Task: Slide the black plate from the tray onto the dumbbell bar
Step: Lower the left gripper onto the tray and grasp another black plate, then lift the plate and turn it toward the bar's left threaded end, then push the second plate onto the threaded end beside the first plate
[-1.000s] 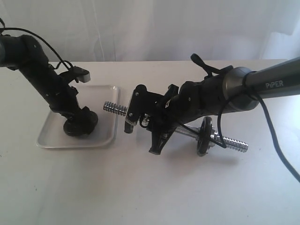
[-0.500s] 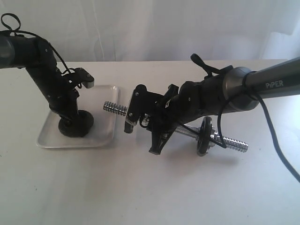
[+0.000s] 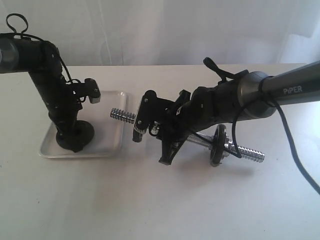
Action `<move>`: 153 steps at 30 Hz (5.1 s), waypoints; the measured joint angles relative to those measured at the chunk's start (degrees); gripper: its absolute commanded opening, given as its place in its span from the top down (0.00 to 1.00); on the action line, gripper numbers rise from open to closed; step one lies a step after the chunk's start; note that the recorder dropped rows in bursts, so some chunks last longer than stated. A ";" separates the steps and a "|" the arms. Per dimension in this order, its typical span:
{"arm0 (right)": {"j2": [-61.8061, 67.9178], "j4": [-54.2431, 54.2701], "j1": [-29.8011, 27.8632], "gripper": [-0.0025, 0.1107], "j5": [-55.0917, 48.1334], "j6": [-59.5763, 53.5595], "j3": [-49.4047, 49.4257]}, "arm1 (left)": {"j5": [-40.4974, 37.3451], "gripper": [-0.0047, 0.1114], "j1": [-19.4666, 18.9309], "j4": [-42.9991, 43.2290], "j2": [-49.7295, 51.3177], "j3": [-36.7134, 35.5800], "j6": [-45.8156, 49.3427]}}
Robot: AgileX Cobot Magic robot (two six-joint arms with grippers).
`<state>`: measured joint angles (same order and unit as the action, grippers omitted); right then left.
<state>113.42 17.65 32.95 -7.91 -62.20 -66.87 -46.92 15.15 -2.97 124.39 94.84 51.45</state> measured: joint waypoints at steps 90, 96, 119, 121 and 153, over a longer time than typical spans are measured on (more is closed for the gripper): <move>-0.56 -0.02 -2.66 0.98 2.49 2.64 0.00 | -17.44 0.96 -9.96 -73.15 0.10 -7.92 42.30; -0.56 -0.02 -2.66 0.98 2.49 2.64 0.00 | -17.44 0.96 -10.31 -72.46 0.10 -7.92 42.30; -0.52 -0.26 -2.66 0.98 2.49 2.44 0.00 | -17.32 0.96 -9.75 -78.36 4.08 -7.92 44.09; -0.52 -0.26 -2.66 0.98 2.49 2.44 0.00 | -17.32 0.96 -9.75 -78.34 4.08 -7.92 44.09; 0.03 -4.69 -1.25 0.98 1.81 1.55 0.00 | -17.32 0.96 -9.53 -71.14 4.12 -7.88 60.68</move>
<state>113.46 12.96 31.70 -6.10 -60.65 -66.87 -64.23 5.61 -74.11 128.51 86.95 112.13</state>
